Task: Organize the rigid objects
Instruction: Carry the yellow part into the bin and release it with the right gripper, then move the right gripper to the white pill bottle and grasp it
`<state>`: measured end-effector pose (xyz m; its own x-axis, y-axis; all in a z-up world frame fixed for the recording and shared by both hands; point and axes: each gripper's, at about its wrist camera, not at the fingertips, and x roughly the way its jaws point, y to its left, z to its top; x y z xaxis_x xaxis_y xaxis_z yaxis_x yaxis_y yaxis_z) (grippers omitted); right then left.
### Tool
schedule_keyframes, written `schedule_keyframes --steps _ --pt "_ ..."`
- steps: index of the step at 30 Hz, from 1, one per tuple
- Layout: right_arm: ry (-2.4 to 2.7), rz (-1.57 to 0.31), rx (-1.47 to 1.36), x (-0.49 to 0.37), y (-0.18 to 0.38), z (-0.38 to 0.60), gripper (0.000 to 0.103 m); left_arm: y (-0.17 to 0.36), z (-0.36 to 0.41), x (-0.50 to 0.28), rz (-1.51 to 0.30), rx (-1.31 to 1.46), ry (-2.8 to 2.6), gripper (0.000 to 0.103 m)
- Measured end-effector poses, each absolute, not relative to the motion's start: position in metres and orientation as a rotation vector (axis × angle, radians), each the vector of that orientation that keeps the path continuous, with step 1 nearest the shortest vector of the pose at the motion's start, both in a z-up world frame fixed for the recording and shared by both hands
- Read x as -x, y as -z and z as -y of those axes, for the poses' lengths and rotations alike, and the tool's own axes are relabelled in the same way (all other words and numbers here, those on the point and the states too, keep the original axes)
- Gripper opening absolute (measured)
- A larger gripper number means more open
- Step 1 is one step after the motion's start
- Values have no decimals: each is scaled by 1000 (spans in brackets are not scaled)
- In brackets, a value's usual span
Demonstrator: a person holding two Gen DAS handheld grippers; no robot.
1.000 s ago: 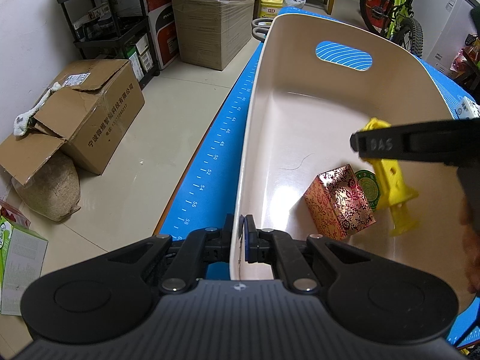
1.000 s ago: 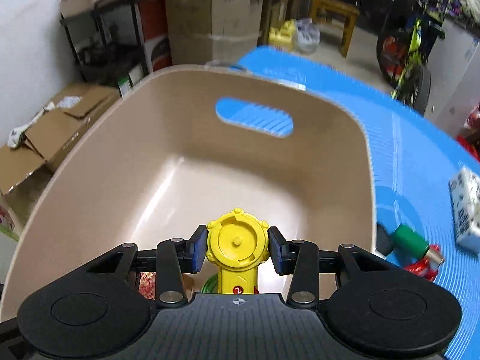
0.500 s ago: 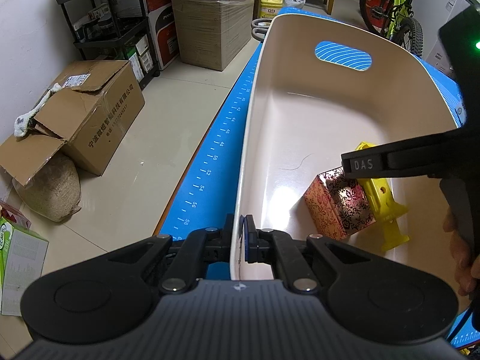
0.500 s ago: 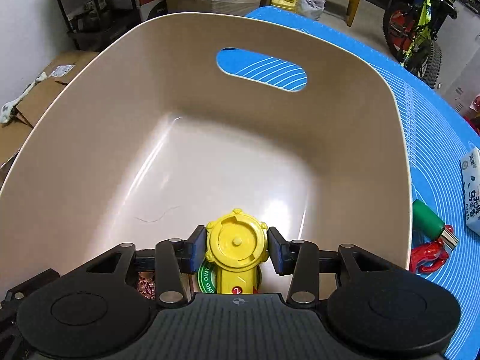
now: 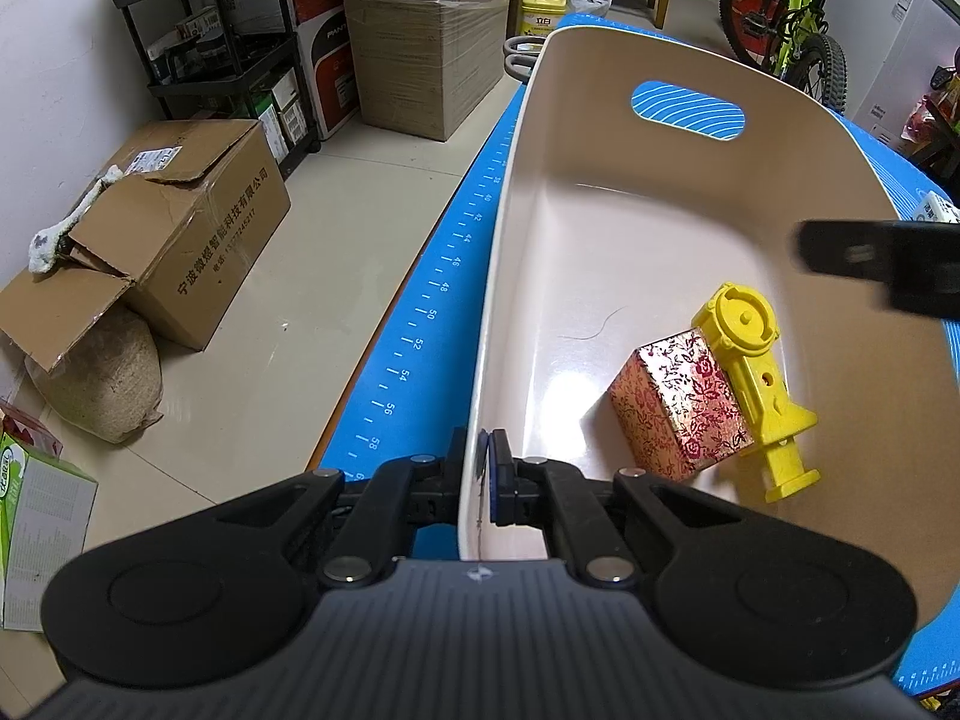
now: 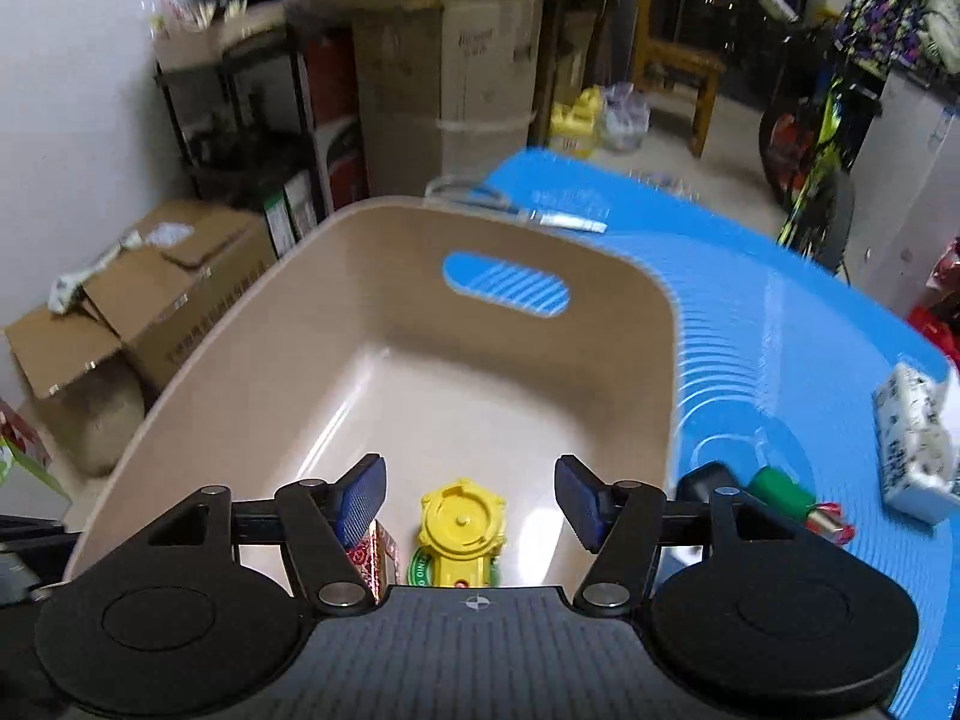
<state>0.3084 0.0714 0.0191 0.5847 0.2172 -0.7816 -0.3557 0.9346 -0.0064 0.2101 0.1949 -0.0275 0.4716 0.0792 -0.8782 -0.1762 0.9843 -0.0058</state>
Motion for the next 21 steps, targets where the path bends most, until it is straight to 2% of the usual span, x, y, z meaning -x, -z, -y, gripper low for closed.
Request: schedule_keyframes --steps 10,21 --pt "-226 -781 28 -277 -46 11 72 27 -195 -210 -1069 99 -157 8" --pt "-159 -901 37 -250 6 67 72 27 -195 -210 -1069 99 -157 8"
